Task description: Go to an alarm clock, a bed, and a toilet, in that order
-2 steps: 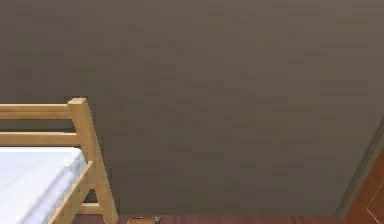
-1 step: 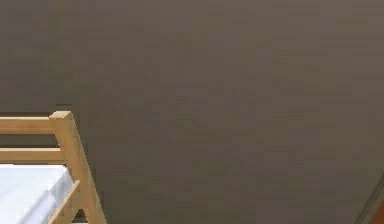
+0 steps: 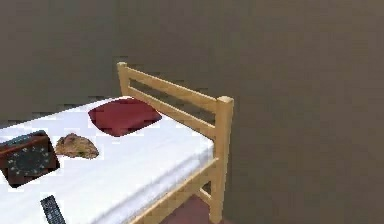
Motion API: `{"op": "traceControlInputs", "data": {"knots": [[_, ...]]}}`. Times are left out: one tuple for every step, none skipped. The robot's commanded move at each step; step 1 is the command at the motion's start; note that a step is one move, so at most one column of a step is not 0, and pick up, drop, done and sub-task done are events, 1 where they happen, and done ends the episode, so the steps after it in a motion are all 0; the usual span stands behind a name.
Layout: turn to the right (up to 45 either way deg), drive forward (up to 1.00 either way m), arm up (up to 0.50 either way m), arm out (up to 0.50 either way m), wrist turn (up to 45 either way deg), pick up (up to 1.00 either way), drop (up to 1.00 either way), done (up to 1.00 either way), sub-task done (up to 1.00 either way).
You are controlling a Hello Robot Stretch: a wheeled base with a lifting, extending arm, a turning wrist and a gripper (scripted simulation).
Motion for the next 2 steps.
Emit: {"op": "traceControlInputs", "data": {"knots": [[-45.0, 0.0, 0.0, 0.0, 0.0, 0.0, 0.0, 0.0, 0.0], [-9.0, 0.0, 0.0, 0.0, 0.0, 0.0, 0.0, 0.0, 0.0]]}}
